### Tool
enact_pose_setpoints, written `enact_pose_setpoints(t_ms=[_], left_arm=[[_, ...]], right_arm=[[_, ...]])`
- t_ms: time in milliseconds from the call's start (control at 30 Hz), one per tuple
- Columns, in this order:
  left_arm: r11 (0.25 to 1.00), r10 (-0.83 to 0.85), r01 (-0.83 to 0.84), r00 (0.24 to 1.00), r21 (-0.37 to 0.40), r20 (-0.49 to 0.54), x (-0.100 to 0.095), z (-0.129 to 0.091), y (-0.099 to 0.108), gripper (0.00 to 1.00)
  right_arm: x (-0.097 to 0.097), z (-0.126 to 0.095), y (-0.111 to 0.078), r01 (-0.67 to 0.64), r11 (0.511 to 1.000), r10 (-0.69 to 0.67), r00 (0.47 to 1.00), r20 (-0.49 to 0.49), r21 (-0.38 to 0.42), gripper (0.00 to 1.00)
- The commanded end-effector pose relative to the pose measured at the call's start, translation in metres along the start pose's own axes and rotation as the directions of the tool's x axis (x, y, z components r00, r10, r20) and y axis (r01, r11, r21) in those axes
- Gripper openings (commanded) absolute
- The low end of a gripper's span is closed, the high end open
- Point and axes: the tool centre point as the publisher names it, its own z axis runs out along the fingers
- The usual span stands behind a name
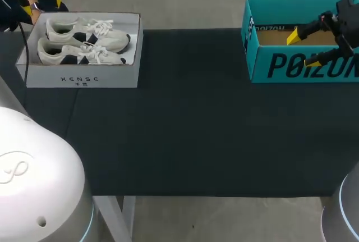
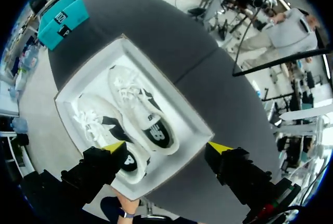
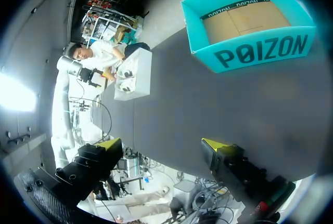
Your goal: Take the shoe out of the shoebox, open the shoe tongue, remove and reinsert the insole, then place the shoe into the shoebox
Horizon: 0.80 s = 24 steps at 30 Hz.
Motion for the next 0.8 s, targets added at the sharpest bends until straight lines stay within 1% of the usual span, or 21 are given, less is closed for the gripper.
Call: enact_pose_setpoints(t_ms=[33,67,100,133,167,233,300,367,400,467,533,600,733,800], left_arm=[[0.889,-0.354,0.402,0.908,-0.222,0.224,0.030,-0.012,-0.022,1.00],[0.858,-0.413,0.463,0.879,-0.220,0.239,0.035,-0.012,-0.024,1.00],[0.823,-0.461,0.517,0.850,-0.236,0.256,0.039,-0.012,-0.028,1.00],[0.783,-0.519,0.579,0.809,-0.225,0.277,0.043,-0.010,-0.031,1.00],[0.750,-0.559,0.619,0.782,-0.233,0.276,0.047,-0.008,-0.033,1.00],[0.723,-0.598,0.653,0.755,-0.226,0.269,0.052,-0.003,-0.040,1.00],[0.733,-0.597,0.644,0.763,-0.217,0.249,0.056,0.002,-0.050,1.00],[0.738,-0.582,0.625,0.780,-0.254,0.228,0.059,0.009,-0.062,1.00],[0.742,-0.581,0.621,0.784,-0.253,0.219,0.061,0.011,-0.068,1.00],[0.751,-0.555,0.591,0.807,-0.295,0.202,0.063,0.017,-0.083,1.00],[0.748,-0.536,0.576,0.817,-0.330,0.211,0.066,0.020,-0.097,1.00],[0.758,-0.523,0.564,0.826,-0.328,0.210,0.070,0.023,-0.109,1.00],[0.763,-0.483,0.529,0.849,-0.373,0.216,0.076,0.030,-0.136,1.00],[0.747,-0.489,0.543,0.840,-0.384,0.235,0.078,0.032,-0.145,1.00]], right_arm=[[0.000,0.001,0.000,-0.002,1.000,0.002,1.000,0.004,0.001,1.00],[0.000,0.001,0.000,-0.002,1.000,0.002,1.000,0.004,0.001,1.00],[0.000,0.001,0.000,-0.002,1.000,0.002,1.000,0.004,0.001,1.00],[0.000,0.001,0.000,-0.002,1.000,0.002,1.000,0.004,0.001,1.00],[0.000,0.001,0.000,-0.002,1.000,0.002,1.000,0.004,0.001,1.00],[0.000,0.001,0.000,-0.002,1.000,0.002,1.000,0.004,0.001,1.00],[0.000,0.001,0.000,-0.002,1.000,0.002,1.000,0.004,0.001,1.00],[0.000,0.001,0.000,-0.002,1.000,0.002,1.000,0.004,0.001,1.00],[0.000,0.001,0.000,-0.002,1.000,0.002,1.000,0.004,0.001,1.00],[0.000,0.001,0.000,-0.002,1.000,0.002,1.000,0.004,0.001,1.00],[0.000,0.001,0.000,-0.002,1.000,0.002,1.000,0.004,0.001,1.00],[0.000,0.001,0.000,-0.002,1.000,0.002,1.000,0.004,0.001,1.00],[0.000,0.001,0.000,-0.002,1.000,0.002,1.000,0.004,0.001,1.00],[0.000,0.001,0.000,-0.002,1.000,0.002,1.000,0.004,0.001,1.00]])
